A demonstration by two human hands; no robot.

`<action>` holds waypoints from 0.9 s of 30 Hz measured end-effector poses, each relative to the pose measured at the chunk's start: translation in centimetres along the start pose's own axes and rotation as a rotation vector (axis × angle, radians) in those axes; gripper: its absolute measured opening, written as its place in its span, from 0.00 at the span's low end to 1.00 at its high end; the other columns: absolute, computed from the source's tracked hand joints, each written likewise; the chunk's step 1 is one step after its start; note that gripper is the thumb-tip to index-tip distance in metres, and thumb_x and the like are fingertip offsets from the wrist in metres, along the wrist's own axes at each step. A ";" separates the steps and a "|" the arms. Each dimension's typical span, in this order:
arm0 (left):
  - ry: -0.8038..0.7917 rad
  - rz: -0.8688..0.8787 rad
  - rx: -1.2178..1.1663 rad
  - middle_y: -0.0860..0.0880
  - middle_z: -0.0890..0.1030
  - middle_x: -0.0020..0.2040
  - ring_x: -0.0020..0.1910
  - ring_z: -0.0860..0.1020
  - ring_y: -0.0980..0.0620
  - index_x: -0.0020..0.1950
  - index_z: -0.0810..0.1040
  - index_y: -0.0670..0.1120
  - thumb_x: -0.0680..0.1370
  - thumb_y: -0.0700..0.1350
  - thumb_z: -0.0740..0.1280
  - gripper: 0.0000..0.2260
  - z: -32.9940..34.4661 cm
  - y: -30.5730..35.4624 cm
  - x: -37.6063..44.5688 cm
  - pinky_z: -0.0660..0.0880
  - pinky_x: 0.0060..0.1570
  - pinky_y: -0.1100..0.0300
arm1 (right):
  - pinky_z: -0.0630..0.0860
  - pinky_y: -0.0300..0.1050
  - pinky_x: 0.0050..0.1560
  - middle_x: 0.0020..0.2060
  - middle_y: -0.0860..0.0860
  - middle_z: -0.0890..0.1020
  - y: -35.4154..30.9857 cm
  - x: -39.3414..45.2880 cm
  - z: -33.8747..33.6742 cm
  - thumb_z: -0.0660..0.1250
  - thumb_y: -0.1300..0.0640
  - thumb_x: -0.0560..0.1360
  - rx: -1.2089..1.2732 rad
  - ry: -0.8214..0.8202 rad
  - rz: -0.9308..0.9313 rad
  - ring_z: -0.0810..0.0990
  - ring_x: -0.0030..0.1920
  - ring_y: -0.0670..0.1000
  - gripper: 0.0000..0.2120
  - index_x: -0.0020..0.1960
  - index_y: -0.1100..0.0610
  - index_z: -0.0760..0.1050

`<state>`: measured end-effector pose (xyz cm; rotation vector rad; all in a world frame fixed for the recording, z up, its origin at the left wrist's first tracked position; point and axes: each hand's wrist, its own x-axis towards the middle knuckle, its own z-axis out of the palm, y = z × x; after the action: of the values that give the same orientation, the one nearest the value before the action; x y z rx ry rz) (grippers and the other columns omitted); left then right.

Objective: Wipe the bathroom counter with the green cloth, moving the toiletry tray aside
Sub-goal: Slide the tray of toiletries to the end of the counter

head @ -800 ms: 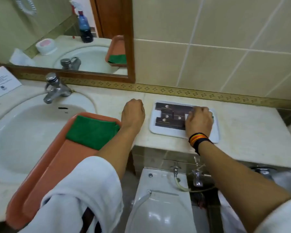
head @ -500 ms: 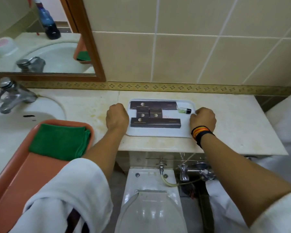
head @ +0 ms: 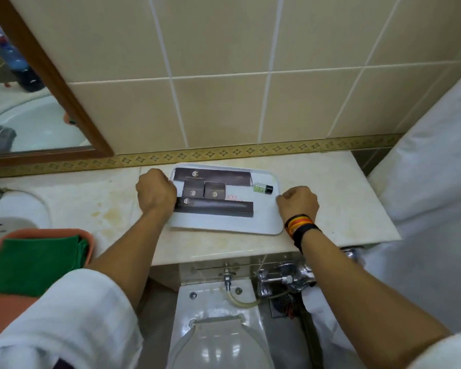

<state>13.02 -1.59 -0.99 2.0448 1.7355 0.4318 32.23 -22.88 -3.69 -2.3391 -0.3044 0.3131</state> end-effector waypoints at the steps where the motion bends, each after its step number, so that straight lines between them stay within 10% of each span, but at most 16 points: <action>1: 0.001 0.045 0.001 0.34 0.84 0.54 0.56 0.82 0.32 0.52 0.85 0.37 0.79 0.36 0.64 0.09 0.0 1.9 0.1 0.79 0.51 0.47 | 0.81 0.49 0.46 0.39 0.63 0.87 0.7 0.2 -1.3 0.72 0.62 0.73 0.039 0.025 0.023 0.84 0.42 0.63 0.08 0.39 0.66 0.84; 15: -0.175 0.580 0.238 0.39 0.80 0.60 0.61 0.78 0.38 0.62 0.83 0.39 0.80 0.35 0.62 0.14 12.6 25.8 -7.6 0.76 0.59 0.48 | 0.87 0.51 0.40 0.26 0.56 0.85 12.5 -0.5 -15.0 0.79 0.66 0.68 0.537 0.195 0.559 0.87 0.28 0.56 0.06 0.37 0.63 0.82; 18: -0.233 0.649 0.193 0.38 0.80 0.61 0.62 0.77 0.38 0.63 0.82 0.39 0.79 0.40 0.63 0.15 15.2 28.8 -9.2 0.75 0.60 0.49 | 0.81 0.38 0.29 0.27 0.57 0.86 13.9 -0.6 -15.2 0.79 0.67 0.68 0.614 0.233 0.621 0.87 0.27 0.53 0.06 0.41 0.65 0.83; 27: -0.432 0.722 0.145 0.37 0.77 0.69 0.70 0.72 0.37 0.74 0.71 0.41 0.83 0.47 0.59 0.20 19.8 30.6 -11.4 0.68 0.70 0.48 | 0.84 0.41 0.31 0.31 0.59 0.87 15.9 -0.9 -12.9 0.81 0.66 0.68 0.839 0.278 0.723 0.88 0.31 0.55 0.10 0.46 0.67 0.83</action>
<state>46.92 -19.10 -2.22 2.5926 0.7691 0.0476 37.35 -42.59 -5.92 -1.5381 0.7041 0.3568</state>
